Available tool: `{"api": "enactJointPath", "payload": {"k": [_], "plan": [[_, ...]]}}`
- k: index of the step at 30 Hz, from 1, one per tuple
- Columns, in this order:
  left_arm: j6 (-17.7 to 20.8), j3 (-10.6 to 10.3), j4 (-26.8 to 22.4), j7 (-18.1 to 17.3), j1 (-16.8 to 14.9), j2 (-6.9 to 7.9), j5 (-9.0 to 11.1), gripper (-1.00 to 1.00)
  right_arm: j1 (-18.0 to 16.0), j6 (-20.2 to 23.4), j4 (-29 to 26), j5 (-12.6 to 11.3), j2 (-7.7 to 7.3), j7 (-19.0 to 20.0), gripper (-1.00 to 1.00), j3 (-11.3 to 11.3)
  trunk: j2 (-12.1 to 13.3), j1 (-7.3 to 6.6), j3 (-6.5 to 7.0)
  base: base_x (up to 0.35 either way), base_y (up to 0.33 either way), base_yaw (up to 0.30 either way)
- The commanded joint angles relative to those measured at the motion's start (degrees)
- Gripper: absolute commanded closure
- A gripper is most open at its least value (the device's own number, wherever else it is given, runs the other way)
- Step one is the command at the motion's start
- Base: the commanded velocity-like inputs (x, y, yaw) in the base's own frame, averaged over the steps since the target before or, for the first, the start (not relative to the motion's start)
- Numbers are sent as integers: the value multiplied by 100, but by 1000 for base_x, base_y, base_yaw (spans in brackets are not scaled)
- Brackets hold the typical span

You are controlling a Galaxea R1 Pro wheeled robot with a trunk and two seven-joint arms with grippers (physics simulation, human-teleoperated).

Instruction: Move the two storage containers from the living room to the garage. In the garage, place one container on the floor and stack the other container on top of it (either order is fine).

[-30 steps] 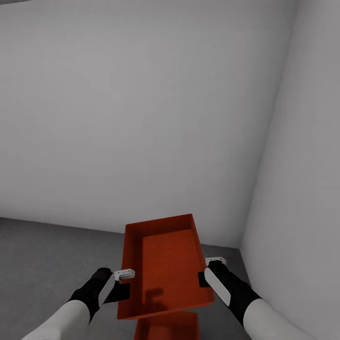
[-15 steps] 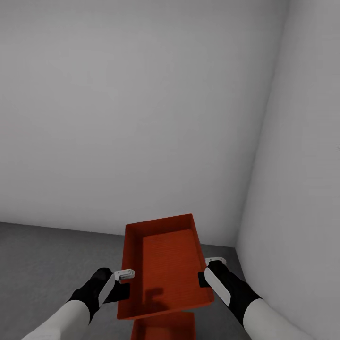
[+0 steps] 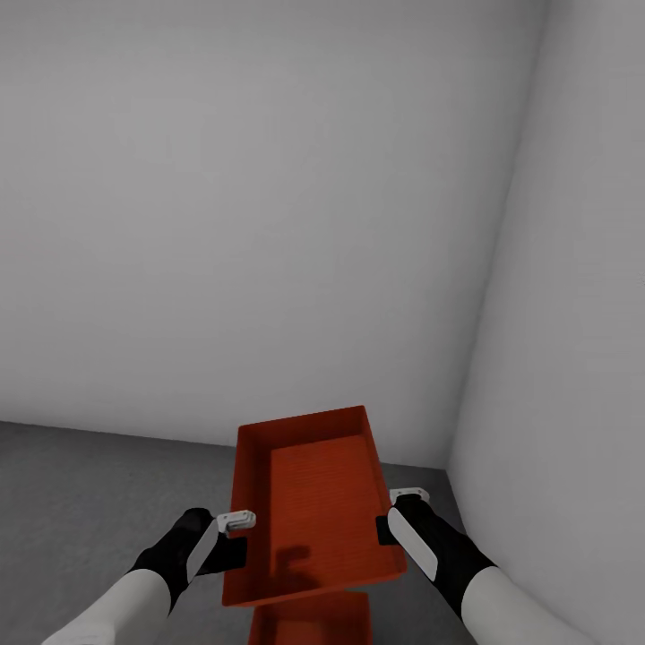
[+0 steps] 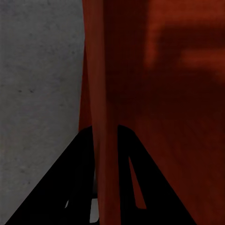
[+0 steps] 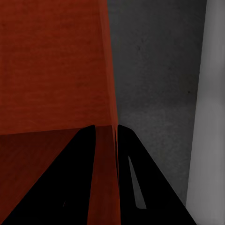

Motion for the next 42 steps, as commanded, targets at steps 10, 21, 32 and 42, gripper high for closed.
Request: {"api": "enactJointPath", "payload": {"k": [10, 21, 32, 42], "plan": [[28, 64, -12, 20, -8, -32, 42, 100, -1, 12, -2, -106, 1, -50, 100, 73, -6, 1, -8, 0, 0, 0], [28, 64, -12, 20, -8, -32, 42, 100, -1, 13, -2, -106, 1, -50, 100, 73, -6, 1, -8, 0, 0, 0], [28, 64, -12, 20, -8, -32, 42, 100, -1, 12, -2, -106, 1, -49, 100, 73, -6, 1, -8, 0, 0, 0], [28, 64, -12, 20, -8, -32, 42, 100, -1, 12, -2, -106, 1, -50, 100, 73, -6, 1, -8, 0, 0, 0]]}}
